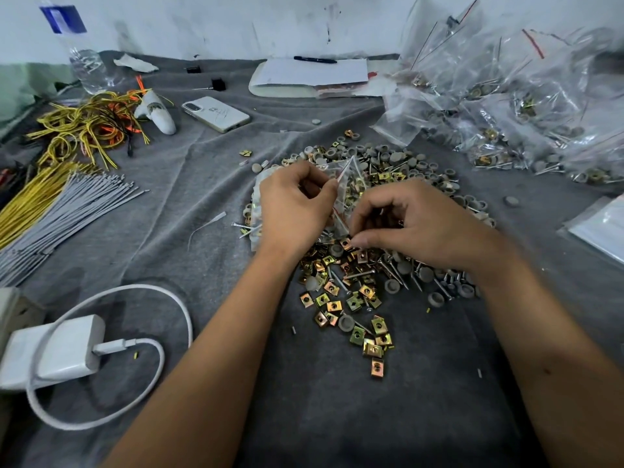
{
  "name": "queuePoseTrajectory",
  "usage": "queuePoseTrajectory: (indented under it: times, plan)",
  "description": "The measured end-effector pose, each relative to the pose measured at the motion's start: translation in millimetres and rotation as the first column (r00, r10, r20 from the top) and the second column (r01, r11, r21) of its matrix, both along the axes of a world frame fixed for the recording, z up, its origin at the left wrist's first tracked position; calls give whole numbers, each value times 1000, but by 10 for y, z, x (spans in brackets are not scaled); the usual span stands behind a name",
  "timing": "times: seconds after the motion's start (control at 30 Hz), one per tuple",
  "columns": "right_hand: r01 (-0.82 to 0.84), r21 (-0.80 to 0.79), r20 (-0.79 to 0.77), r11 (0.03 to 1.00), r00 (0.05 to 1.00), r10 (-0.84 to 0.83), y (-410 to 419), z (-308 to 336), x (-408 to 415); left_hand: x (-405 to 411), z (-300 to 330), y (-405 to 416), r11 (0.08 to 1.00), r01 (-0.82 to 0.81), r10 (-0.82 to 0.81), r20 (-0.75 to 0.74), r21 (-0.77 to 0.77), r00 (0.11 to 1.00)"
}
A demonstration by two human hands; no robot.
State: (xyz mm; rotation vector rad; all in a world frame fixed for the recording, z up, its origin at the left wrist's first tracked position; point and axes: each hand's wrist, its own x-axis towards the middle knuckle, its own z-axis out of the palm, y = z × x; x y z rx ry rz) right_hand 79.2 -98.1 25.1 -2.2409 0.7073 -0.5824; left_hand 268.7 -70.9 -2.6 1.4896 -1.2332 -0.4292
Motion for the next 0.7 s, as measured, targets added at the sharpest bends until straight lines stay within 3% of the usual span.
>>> queuePoseTrajectory:
  times: [0.13, 0.2, 0.33, 0.7]
  plan:
    - [194, -109, 265, 975, 951, -159, 19, -52, 125, 6, 10, 15, 999, 39, -40, -16, -23, 999]
    - [295, -179, 315, 939, 921, -229, 21, -64, 153, 2, 16, 26, 997, 74, -75, -39, -28, 996]
    - [385, -260, 278, 885, 908, -314, 15, -90, 165, 1, 24, 37, 993, 110, -112, -50, -35, 992]
    - [468, -124, 249, 875, 868, -429, -6, -112, 162, 17, 34, 43, 994, 111, -113, -94, -21, 989]
